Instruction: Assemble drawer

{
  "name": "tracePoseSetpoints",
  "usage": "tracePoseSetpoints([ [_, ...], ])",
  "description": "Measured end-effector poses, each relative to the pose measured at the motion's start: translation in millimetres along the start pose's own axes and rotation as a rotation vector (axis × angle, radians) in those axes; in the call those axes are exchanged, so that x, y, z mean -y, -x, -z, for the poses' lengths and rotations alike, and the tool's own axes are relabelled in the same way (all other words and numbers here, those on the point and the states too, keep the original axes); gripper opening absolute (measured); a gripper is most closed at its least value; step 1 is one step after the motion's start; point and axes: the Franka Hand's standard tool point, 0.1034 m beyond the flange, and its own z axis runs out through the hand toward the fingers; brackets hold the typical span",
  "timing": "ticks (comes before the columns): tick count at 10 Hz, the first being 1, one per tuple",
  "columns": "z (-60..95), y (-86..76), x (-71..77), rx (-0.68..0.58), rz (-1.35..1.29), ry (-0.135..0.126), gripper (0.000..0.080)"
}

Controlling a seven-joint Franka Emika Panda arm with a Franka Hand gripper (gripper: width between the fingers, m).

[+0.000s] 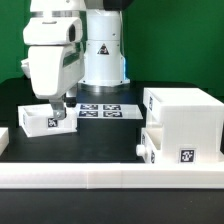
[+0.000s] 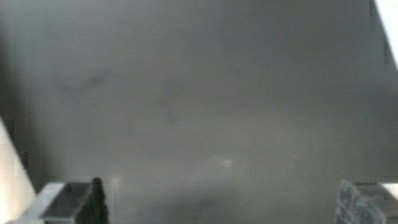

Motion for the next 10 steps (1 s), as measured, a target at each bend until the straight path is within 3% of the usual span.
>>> tracePoseSetpoints([
  [3,-1.8,0.1,-0.1,-0.001,-0.015,-0.002,0.0649],
  [5,-12.4,-0.8,-2.1,-0.03,-0.223,0.029,0.0649],
  [7,-12.0,8.9,12.2,-0.037,-0.462,0.043,0.0649],
  [8,-16.9,16.5,26.7,-0.035,-0.545,0.025,0.0649],
  [10,-14.3,17.5,27.9,-0.043,-0.673,0.016,0.0649],
])
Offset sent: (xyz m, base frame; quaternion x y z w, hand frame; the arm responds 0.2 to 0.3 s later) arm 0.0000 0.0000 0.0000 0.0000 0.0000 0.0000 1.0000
